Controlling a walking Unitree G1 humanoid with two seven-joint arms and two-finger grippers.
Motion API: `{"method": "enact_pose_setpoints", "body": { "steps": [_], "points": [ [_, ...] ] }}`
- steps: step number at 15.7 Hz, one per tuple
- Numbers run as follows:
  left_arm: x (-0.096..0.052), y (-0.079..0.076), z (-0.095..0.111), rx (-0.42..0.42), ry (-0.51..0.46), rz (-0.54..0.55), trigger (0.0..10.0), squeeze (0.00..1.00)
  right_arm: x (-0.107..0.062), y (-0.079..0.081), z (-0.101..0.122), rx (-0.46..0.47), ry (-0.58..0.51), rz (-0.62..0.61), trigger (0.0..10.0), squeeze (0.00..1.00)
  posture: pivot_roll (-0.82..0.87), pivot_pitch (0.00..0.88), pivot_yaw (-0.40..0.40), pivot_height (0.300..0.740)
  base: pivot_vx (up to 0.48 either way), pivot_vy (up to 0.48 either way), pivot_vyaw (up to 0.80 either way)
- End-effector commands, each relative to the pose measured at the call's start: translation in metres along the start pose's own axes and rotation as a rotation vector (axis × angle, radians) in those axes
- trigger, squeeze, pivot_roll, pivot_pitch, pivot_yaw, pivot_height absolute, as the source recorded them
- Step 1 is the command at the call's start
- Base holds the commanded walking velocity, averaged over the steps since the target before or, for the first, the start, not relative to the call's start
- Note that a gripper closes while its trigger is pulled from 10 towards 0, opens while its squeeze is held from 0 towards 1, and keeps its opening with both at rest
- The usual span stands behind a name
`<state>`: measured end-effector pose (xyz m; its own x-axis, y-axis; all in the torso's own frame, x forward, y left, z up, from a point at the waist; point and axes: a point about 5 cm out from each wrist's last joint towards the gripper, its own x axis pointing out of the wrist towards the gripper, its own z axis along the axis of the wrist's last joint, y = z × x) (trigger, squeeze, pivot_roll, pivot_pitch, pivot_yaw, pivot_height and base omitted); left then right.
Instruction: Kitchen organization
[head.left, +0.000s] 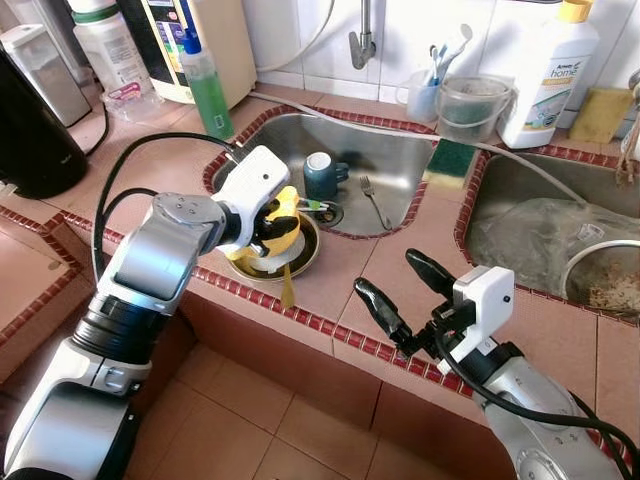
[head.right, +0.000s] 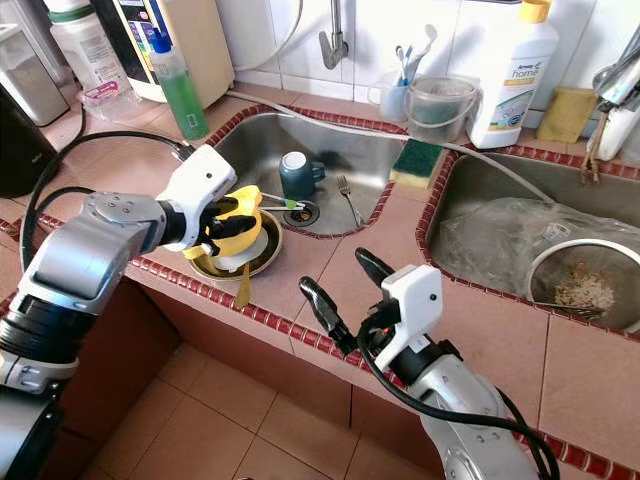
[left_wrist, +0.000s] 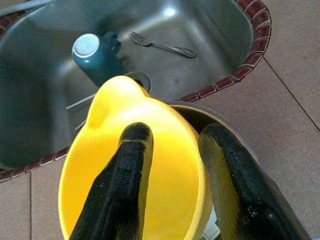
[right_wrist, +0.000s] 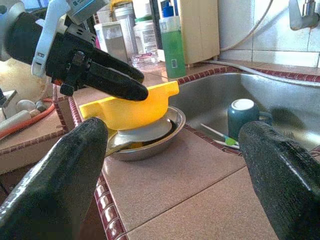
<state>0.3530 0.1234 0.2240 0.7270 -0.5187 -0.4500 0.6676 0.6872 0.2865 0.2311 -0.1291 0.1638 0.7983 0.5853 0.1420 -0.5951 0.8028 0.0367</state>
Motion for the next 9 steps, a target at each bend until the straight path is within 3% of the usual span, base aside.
{"method": "enact_pose_setpoints", "body": {
  "steps": [1, 5, 9],
  "points": [
    [-0.001, 0.003, 0.003, 0.011, -0.001, 0.017, 10.0, 0.00, -0.001, 0.002, 0.003, -0.003, -0.005, -0.001, 10.0, 0.00, -0.20, 0.112, 0.134, 0.740, 0.000, 0.000, 0.00],
    [-0.006, 0.003, 0.015, -0.024, -0.056, -0.005, 10.0, 0.00, -0.001, 0.002, 0.003, -0.003, -0.005, 0.000, 10.0, 0.00, -0.20, 0.110, 0.131, 0.740, 0.000, 0.000, 0.00],
    [-0.004, -0.002, 0.003, -0.027, -0.005, -0.027, 10.0, 0.00, -0.001, 0.002, 0.002, -0.003, -0.002, 0.005, 10.0, 0.00, -0.20, 0.104, 0.128, 0.740, 0.000, 0.000, 0.00]
  ]
}}
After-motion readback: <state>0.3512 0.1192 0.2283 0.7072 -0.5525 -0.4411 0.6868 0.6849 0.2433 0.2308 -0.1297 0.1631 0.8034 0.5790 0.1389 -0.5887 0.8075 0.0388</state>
